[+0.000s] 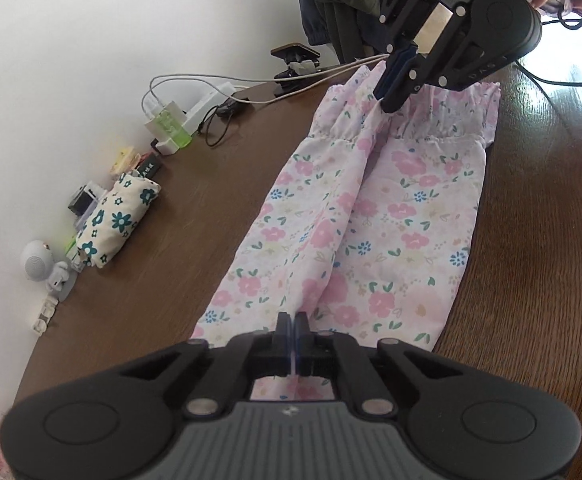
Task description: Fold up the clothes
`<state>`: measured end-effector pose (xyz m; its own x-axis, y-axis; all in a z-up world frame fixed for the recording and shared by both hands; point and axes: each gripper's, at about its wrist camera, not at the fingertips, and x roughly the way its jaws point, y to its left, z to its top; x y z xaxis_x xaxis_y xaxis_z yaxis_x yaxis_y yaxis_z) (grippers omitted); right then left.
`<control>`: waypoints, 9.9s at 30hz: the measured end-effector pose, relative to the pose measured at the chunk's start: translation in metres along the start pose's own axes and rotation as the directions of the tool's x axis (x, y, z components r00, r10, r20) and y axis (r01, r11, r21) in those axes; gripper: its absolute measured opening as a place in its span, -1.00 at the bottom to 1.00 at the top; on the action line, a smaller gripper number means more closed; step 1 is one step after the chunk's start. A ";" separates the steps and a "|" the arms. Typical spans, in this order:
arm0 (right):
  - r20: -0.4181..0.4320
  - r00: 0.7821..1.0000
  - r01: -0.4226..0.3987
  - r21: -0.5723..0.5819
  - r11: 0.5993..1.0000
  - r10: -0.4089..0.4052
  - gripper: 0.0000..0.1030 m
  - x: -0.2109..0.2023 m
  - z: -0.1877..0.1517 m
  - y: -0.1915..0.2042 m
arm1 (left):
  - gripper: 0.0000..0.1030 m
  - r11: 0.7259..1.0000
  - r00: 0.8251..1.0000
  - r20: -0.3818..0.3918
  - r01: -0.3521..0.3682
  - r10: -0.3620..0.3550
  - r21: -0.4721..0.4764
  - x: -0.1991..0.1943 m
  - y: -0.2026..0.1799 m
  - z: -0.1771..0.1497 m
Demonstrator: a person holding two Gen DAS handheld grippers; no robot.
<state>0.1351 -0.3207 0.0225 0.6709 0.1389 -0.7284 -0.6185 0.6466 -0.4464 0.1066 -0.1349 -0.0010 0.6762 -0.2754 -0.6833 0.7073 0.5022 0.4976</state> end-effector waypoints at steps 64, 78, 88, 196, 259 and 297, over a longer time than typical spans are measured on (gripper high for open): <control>0.328 0.944 -0.247 0.777 0.579 -0.036 1.00 -0.043 0.018 0.093 | 1.00 0.416 0.870 0.304 0.129 0.387 -0.900 -0.135 0.035 -0.155; 0.220 0.975 -0.153 0.727 0.669 -0.016 1.00 -0.042 0.054 0.132 | 0.95 0.407 0.945 0.140 0.008 0.296 -0.913 -0.127 0.050 -0.189; 0.233 0.972 -0.170 0.670 0.723 0.013 1.00 -0.027 0.092 0.139 | -0.40 0.410 0.984 0.019 -0.057 0.178 -0.910 -0.084 0.094 -0.205; 0.225 0.893 -0.441 0.269 0.856 0.389 -0.05 0.059 0.198 0.200 | -0.97 0.428 0.981 0.170 0.195 -0.096 -0.882 -0.061 0.189 -0.186; 0.268 0.937 -0.318 0.385 0.867 0.225 -0.64 0.025 0.116 0.098 | -0.91 0.783 0.920 -0.024 -0.347 0.392 -0.515 -0.057 0.066 -0.100; 0.265 0.888 -0.460 0.520 0.720 0.376 -0.65 0.077 0.076 0.040 | -0.11 0.857 0.971 0.225 0.046 0.083 -0.513 -0.090 0.026 -0.061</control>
<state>0.1933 -0.2268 -0.0122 0.4719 0.5652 -0.6766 -0.5414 0.7915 0.2836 0.0520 -0.0473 0.0411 0.7615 -0.4099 -0.5020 0.5311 0.8386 0.1209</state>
